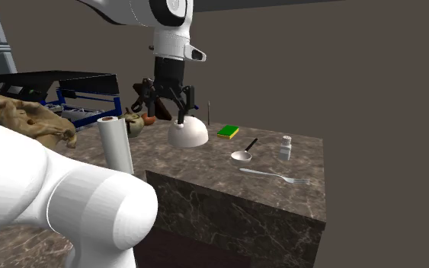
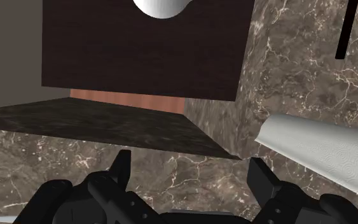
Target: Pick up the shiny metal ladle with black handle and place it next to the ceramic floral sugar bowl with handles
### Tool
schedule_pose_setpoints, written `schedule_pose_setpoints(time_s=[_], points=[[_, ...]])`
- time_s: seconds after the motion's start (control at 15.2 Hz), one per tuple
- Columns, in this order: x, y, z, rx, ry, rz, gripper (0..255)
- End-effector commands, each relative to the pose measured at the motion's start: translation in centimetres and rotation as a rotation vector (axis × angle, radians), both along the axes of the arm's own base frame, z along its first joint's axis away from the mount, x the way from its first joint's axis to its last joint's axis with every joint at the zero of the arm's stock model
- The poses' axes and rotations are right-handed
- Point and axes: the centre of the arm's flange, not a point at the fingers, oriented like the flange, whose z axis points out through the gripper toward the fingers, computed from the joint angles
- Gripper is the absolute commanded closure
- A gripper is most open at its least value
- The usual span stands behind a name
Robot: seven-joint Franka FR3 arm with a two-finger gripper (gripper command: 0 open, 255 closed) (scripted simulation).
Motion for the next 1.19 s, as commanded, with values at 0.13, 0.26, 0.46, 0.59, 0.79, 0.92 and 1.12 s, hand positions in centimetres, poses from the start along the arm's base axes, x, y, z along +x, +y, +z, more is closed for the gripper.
schedule_pose_setpoints(time_s=[0.13,0.26,0.46,0.59,0.79,0.92,1.12], points=[[1.8,-1.0,-1.3,-0.001,-0.016,-0.008,0],[3.6,-1.9,-2.6,-0.002,-0.031,-0.016,0],[6.3,-3.4,-4.5,-0.004,-0.055,-0.028,0],[8.2,-4.5,-5.8,-0.006,-0.070,-0.036,0],[10.9,-6.0,-7.6,-0.007,-0.093,-0.048,0],[12.8,-7.1,-8.7,-0.009,-0.109,-0.056,0],[15.6,-8.7,-10.4,-0.010,-0.132,-0.068,0]])
